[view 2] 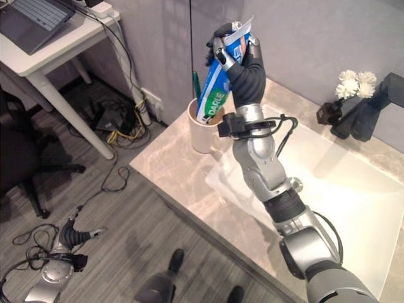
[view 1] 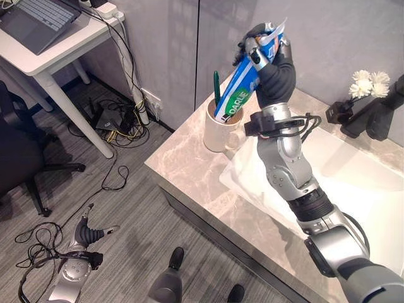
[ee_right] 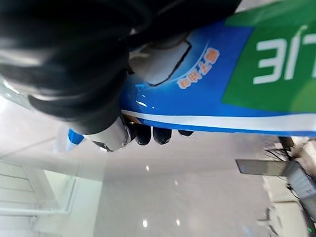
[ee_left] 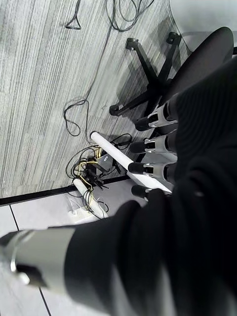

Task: Put brush and paste in cup on sink, flatten towel.

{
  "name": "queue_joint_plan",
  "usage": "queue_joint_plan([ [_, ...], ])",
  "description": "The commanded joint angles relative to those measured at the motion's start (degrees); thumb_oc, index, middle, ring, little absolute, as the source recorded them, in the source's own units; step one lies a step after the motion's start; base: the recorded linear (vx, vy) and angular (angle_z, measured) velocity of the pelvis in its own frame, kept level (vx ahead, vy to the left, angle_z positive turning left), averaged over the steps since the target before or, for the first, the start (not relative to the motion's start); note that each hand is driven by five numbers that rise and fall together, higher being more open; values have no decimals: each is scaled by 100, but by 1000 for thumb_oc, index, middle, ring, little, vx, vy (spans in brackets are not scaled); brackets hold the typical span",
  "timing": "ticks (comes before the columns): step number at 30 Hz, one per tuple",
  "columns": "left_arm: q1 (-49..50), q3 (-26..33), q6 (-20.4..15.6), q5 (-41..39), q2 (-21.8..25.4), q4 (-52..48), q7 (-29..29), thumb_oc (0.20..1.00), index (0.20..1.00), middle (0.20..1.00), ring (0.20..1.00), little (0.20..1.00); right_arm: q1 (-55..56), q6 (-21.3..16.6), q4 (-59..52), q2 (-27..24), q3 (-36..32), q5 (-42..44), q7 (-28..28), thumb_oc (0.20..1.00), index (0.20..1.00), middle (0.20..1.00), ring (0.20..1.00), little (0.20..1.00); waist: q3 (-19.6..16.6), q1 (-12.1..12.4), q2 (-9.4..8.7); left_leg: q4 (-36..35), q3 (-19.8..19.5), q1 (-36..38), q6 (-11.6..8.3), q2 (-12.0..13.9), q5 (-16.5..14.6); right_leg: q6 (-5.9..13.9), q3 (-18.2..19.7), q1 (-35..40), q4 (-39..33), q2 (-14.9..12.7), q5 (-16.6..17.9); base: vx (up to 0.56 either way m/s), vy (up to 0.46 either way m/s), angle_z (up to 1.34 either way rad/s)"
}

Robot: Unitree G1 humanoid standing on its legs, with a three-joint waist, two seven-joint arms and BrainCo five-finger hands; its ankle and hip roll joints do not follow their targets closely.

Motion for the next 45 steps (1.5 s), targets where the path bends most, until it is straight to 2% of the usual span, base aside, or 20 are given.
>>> queue_joint_plan([
  [1, -12, -90, -225, 120, 263, -86, 248, 1000, 1000, 1000, 1000, 1000, -258, -194, -541, -466, -1, -298, 129, 1000, 1000, 1000, 1000, 1000, -172, 121, -41, -278, -324, -339, 131, -122, 460, 478, -235, 649, 518, -485, 1837, 0, 0, 0],
  [8, 122, 118, -338, 0, 390, -581, 292, 1000, 1000, 1000, 1000, 1000, -242, -239, -608, -460, -116, -441, 16, 1000, 1000, 1000, 1000, 1000, -215, 145, 1, -278, -298, -258, 105, -84, 430, 503, -264, 698, 513, -497, 1870, 0, 0, 0],
  [13, 448, 666, -531, -525, 575, -1625, 145, 1000, 1000, 1000, 1000, 1000, -217, -263, -749, -349, -435, -581, -97, 1000, 1000, 1000, 1000, 1000, -334, 218, 88, -278, -167, -126, 63, 11, 388, 525, -347, 796, 349, -481, 1906, 4, -12, -9],
  [19, 262, 872, -584, -710, 581, -2026, 248, 1000, 1000, 1000, 1000, 1000, -295, -266, -814, -142, -562, -609, -205, 1000, 1000, 1000, 1000, 1000, -487, 167, 82, -278, -70, 23, 54, 70, 321, 523, -303, 881, 189, -451, 1843, 5, 2, -7],
  [24, 162, 1074, -725, -944, 574, -2549, 204, 1000, 1000, 1000, 1000, 1000, -251, -299, -1130, -288, -935, -1051, -414, 1000, 1000, 1000, 1000, 1000, -587, 41, 62, -278, -33, 122, 61, 106, 264, 525, -222, 907, 154, -424, 1953, 4, 6, -1],
  [25, 215, 1380, -890, -1451, 476, -2920, 17, 1000, 1000, 1000, 1000, 1000, 51, -210, -1463, -929, -1447, -1773, -599, 1000, 1000, 1000, 1000, 1000, -641, -117, 68, -278, -4, 230, 67, 137, 179, 525, -140, 943, 156, -402, 2094, 8, 34, -5],
  [26, 220, 1381, -883, -1460, 478, -2933, 7, 865, 865, 865, 865, 865, 66, -200, -1482, -931, -1456, -1779, -603, 1000, 1000, 1000, 1000, 1000, -648, -111, 63, -278, -1, 208, 76, 130, 212, 525, -134, 920, 153, -409, 2119, 18, 39, -5],
  [28, 291, 1605, -1020, -1966, 341, -3247, -258, 802, 802, 802, 802, 802, 596, -218, -1624, -1556, -2157, -2254, -806, 1000, 1000, 1000, 1000, 1000, -687, -303, 90, -278, 29, 287, 89, 141, 128, 525, -80, 932, 187, -406, 2267, 12, 45, -20],
  [29, 344, 1680, -1045, -2124, 285, -3433, -398, 824, 824, 824, 824, 824, 937, -218, -1542, -1788, -2564, -2472, -924, 1000, 1000, 1000, 1000, 1000, -731, -388, 99, -278, 38, 311, 104, 138, 103, 525, -48, 930, 195, -406, 2353, 27, 92, -28],
  [30, 421, 1845, -1113, -2371, 197, -3729, -646, 834, 834, 834, 834, 834, 1697, -190, -1349, -2156, -3408, -2772, -1201, 1000, 1000, 1000, 1000, 1000, -782, -568, 124, -278, 46, 370, 133, 130, 43, 525, 16, 929, 228, -427, 2524, 10, 83, -17],
  [31, 421, 1820, -1106, -2384, 217, -3742, -658, 827, 827, 827, 827, 827, 1766, -188, -1384, -2150, -3463, -2773, -1200, 1000, 1000, 1000, 1000, 1000, -799, -536, 103, -278, 50, 342, 144, 118, 85, 525, 23, 901, 223, -438, 2555, 27, 97, 0],
  [33, 543, 2007, -1123, -2718, 217, -4036, -1038, 787, 787, 787, 787, 787, 3029, 54, -870, -2493, -4703, -3627, -1734, 1000, 1000, 1000, 1000, 1000, -883, -803, 185, -278, 81, 423, 205, 60, -9, 525, 153, 859, 282, -492, 2806, 23, 148, -16],
  [35, 598, 2003, -1151, -2864, 304, -4130, -1236, 718, 718, 718, 718, 718, 3552, 233, -68, -2793, -5191, -3846, -2058, 1000, 1000, 1000, 1000, 1000, -892, -942, 230, -278, 124, 480, 248, 30, -52, 525, 220, 771, 402, -534, 2863, 10, 163, -30],
  [37, 667, 2081, -1169, -2949, 447, -4308, -1393, 633, 633, 633, 633, 633, 3910, 421, 796, -2964, -5472, -3901, -2305, 1000, 1000, 1000, 1000, 1000, -849, -993, 311, -278, 251, 555, 285, 17, -100, 525, 25, 634, 572, -635, 2861, -4, 193, -49],
  [38, 729, 2116, -1169, -2961, 477, -4378, -1424, 608, 608, 608, 608, 608, 4082, 595, 1218, -2921, -5556, -3973, -2461, 1000, 1000, 1000, 1000, 1000, -786, -995, 364, -278, 371, 648, 281, 58, -185, 525, -256, 570, 653, -665, 2756, -24, 273, -70],
  [39, 823, 2197, -1157, -2900, 556, -4375, -1439, 586, 586, 586, 586, 586, 4299, 718, 2024, -2816, -5711, -3817, -2564, 1000, 1000, 1000, 1000, 1000, -640, -1017, 436, -278, 554, 749, 309, 88, -204, 525, -637, 477, 865, -547, 2273, -30, 206, -65],
  [40, 810, 2184, -1158, -2896, 562, -4373, -1432, 583, 583, 583, 583, 583, 4294, 688, 2068, -2835, -5712, -3799, -2565, 1000, 1000, 1000, 1000, 1000, -625, -1014, 428, -278, 551, 748, 312, 78, -177, 525, -641, 467, 901, -563, 2256, -14, 234, -66],
  [42, 806, 2167, -1103, -3026, 558, -4174, -1523, 561, 561, 561, 561, 561, 4676, 688, 2930, -2636, -5810, -3414, -2338, 1000, 1000, 1000, 1000, 1000, -510, -1239, 536, -278, 565, 866, 365, 90, -153, 256, -182, 171, 1102, 140, 1139, 32, 189, -59],
  [43, 776, 2146, -1049, -3101, 558, -4026, -1566, 533, 533, 533, 533, 533, 4767, 692, 3538, -2570, -5765, -2972, -2082, 1000, 1000, 1000, 1000, 1000, -480, -1276, 526, -278, 664, 920, 364, 98, -170, 185, -198, 60, 1110, 403, 829, 15, 148, -29],
  [45, 708, 2019, -979, -3116, 630, -3894, -1600, 489, 489, 489, 489, 489, 4640, 709, 4860, -2747, -5421, -2444, -1803, 1000, 1000, 1000, 1000, 1000, -413, -1217, 521, -278, 852, 1003, 331, 96, -153, 19, -440, 21, 1012, 610, 573, 5, 75, -18],
])
